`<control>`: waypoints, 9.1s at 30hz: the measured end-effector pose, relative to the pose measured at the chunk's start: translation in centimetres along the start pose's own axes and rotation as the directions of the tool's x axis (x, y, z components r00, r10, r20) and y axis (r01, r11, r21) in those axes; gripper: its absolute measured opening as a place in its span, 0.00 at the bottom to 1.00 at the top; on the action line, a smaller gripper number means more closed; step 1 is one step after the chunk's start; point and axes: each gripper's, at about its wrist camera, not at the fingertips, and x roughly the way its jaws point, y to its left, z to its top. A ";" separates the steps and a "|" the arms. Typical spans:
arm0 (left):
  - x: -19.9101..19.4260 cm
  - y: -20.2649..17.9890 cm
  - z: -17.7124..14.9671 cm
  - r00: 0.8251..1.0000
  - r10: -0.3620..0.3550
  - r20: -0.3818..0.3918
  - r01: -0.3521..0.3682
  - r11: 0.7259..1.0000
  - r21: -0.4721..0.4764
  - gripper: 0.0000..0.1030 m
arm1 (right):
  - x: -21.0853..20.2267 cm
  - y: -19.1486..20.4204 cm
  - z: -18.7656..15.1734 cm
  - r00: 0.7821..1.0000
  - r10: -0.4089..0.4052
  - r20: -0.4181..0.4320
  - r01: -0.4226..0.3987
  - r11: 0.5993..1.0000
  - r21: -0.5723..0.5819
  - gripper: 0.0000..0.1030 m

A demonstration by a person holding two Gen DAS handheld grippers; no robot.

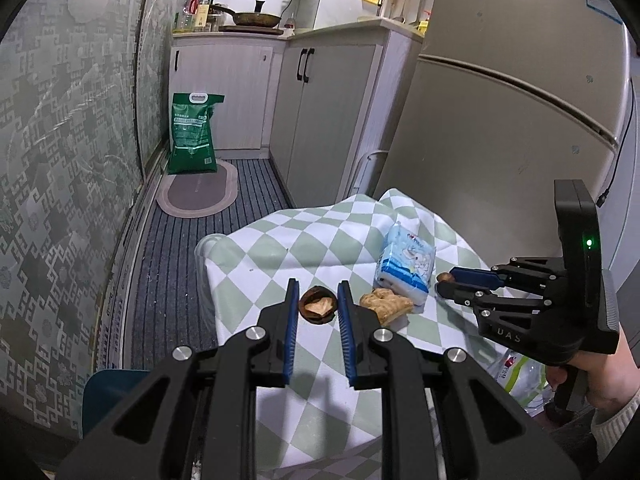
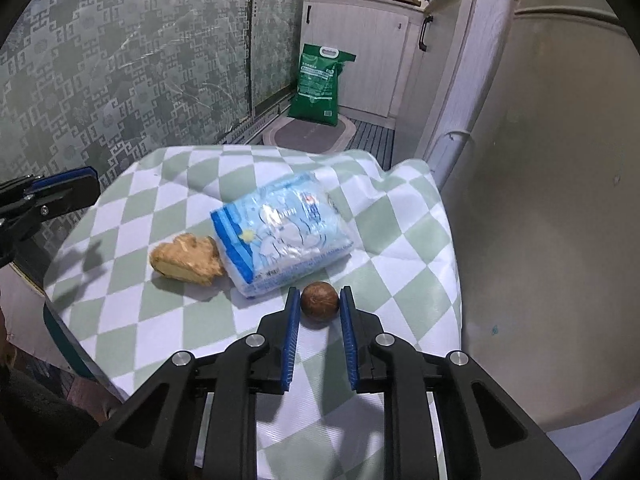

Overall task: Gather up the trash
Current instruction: 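Grasp the brown walnut shell with the left tool while the right tool grasps the round brown nut, then carry both items over the teal bin and open the left tool, then open the right tool over the teal bin to drop the brown nut, then move both tools back over the checked table, then close the left tool on the ginger root while the right tool closes on the blue tissue packet, then lift the ginger root and blue packet and carry both tools over the teal bin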

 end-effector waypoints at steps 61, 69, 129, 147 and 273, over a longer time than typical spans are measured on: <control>-1.3 18.0 -10.2 0.878 0.244 -0.413 -0.304 0.949 -0.084 0.24 | 0.9 22.6 7.4 0.926 0.374 -0.051 -0.375 0.897 -0.233 0.19; -4.4 18.3 -7.7 0.912 0.302 -0.277 -0.343 0.932 -0.113 0.24 | 2.3 24.7 6.2 0.926 0.355 -0.131 -0.378 0.886 -0.267 0.19; -6.1 3.1 -0.1 0.981 0.103 0.162 -0.063 0.970 -0.236 0.66 | -3.7 6.1 6.7 0.979 0.187 0.081 -0.184 0.982 -0.041 0.60; 3.2 -7.0 -2.4 0.987 0.158 0.009 -0.158 0.987 -0.012 0.75 | -2.1 -4.7 5.4 0.980 0.181 0.078 -0.187 0.978 0.091 0.69; -1.1 15.4 -8.7 0.897 0.271 -0.350 -0.334 0.933 -0.132 0.51 | 1.8 18.4 12.1 0.872 0.485 -0.073 -0.490 0.856 -0.167 0.66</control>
